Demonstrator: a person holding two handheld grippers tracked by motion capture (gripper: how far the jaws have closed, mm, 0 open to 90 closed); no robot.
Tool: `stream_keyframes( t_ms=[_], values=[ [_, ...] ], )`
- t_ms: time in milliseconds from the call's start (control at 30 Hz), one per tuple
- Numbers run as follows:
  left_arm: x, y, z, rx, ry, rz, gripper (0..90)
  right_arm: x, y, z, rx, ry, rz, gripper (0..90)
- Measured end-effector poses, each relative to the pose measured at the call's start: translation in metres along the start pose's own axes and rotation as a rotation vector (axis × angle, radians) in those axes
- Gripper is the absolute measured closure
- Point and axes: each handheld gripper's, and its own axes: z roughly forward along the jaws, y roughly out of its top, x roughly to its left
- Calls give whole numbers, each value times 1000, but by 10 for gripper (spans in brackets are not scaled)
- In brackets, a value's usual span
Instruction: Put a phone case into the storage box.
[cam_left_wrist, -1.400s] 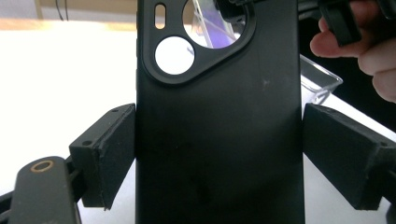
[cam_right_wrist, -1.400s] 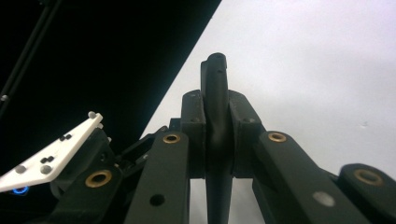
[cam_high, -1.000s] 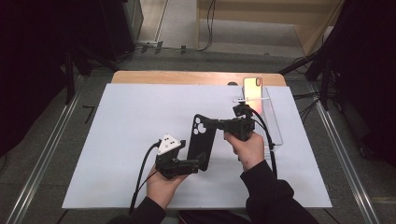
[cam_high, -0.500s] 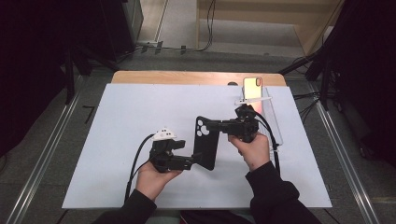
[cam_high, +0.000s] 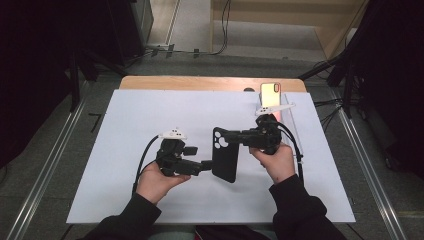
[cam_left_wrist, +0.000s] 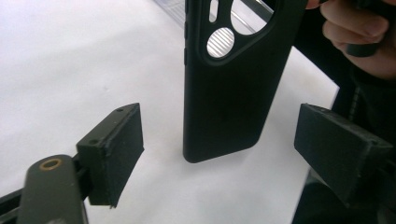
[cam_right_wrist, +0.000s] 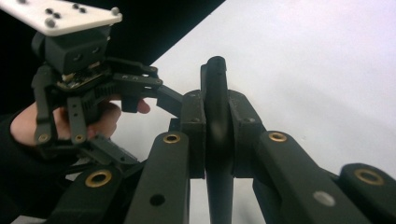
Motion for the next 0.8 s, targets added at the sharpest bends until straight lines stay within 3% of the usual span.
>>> stream_keyframes(
  t_ms=[67, 300, 467, 567, 800],
  values=[
    [1, 2, -1, -1, -12, -3, 177, 0, 0, -1, 3, 4, -5, 773],
    [7, 13, -3, 1, -26, 44, 205, -1, 0, -2, 24, 24, -34, 773],
    [11, 20, -5, 20, -41, 129, 233, -4, 4, -1, 58, 59, -58, 773],
    [13, 24, -6, 16, -87, 141, 233, -4, 6, 0, 70, 83, -76, 773],
    [17, 35, -9, 9, -131, 194, 232, -1, 6, 5, 100, 115, -131, 773]
  ],
)
